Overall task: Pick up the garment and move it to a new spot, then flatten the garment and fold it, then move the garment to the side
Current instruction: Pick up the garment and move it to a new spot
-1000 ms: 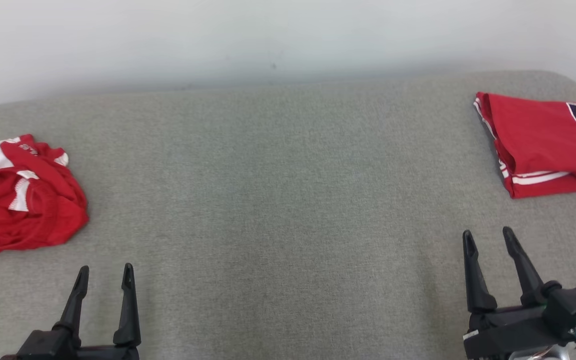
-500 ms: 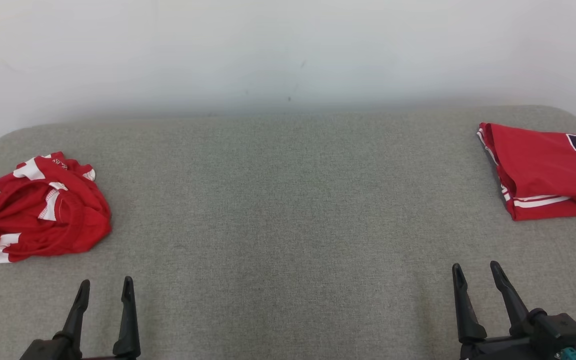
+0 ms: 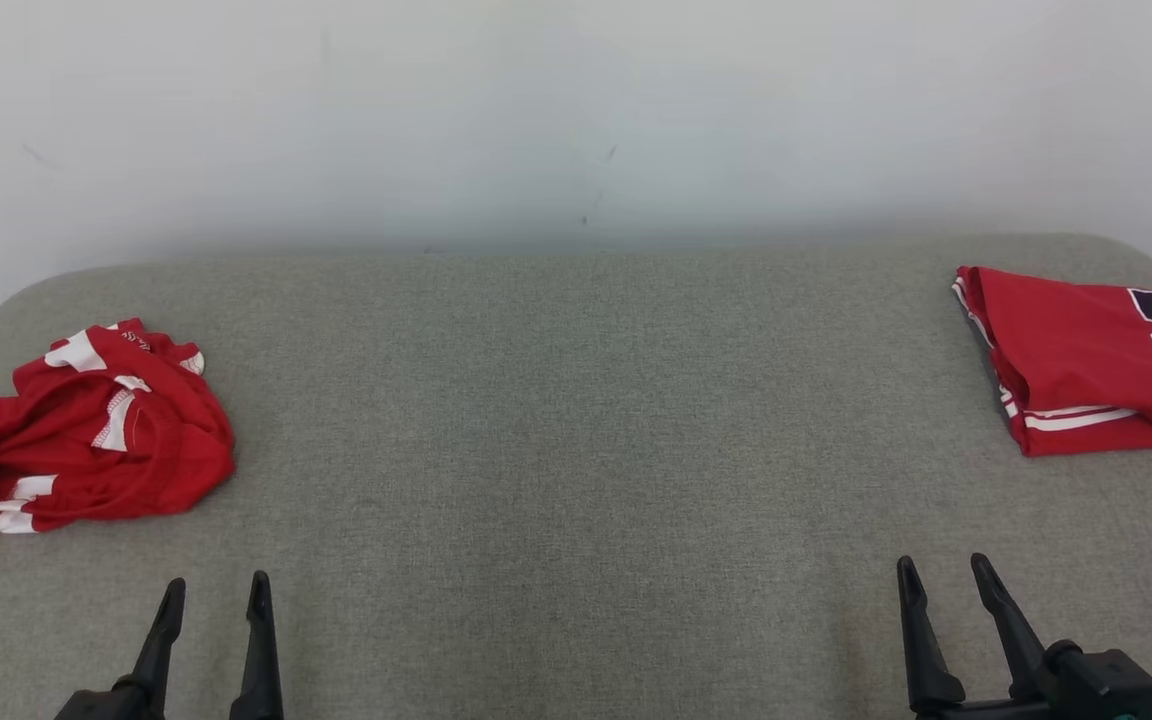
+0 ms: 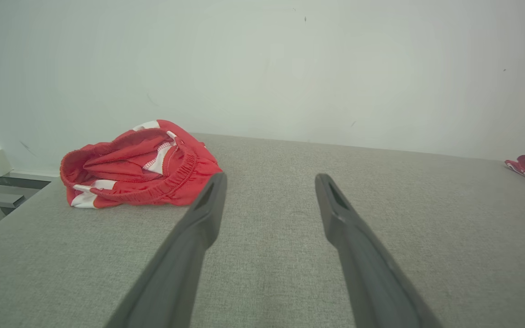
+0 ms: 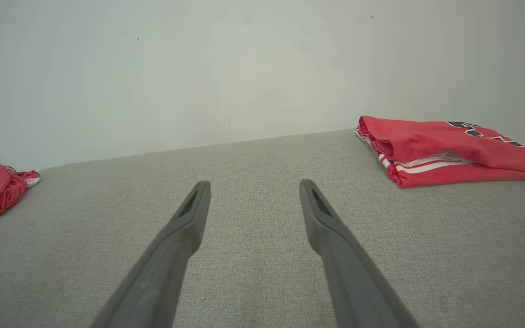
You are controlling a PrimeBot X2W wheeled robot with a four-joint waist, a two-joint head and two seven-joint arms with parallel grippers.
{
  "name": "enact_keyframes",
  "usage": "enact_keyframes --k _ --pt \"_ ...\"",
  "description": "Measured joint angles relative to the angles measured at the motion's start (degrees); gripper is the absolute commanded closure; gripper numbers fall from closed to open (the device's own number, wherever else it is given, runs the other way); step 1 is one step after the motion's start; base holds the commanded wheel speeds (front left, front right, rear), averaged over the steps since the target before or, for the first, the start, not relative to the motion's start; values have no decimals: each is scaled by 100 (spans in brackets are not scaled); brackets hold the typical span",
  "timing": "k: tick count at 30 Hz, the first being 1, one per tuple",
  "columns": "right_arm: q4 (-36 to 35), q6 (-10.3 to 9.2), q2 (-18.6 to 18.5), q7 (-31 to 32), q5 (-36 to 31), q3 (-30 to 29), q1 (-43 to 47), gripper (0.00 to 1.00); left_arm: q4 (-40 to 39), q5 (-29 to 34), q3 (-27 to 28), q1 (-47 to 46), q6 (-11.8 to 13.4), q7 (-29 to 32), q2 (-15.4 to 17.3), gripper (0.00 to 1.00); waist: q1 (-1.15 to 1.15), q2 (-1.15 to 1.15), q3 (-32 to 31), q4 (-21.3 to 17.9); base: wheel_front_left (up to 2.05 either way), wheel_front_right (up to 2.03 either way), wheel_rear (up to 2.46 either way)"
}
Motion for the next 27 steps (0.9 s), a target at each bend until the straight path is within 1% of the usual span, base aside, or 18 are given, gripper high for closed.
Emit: enact_keyframes --k 18,22,27 --pt "27 0 14 0 4 15 11 0 29 10 14 -1 -7 0 0 0 1 0 -16 54 0 0 0" --pt "1 0 15 -1 3 -19 59 0 23 15 55 -12 2 0 -2 0 1 0 -12 146 0 0 0" --pt "-18 0 36 -1 3 -8 57 0 19 66 107 -58 -1 0 -1 0 1 0 14 360 0 0 0"
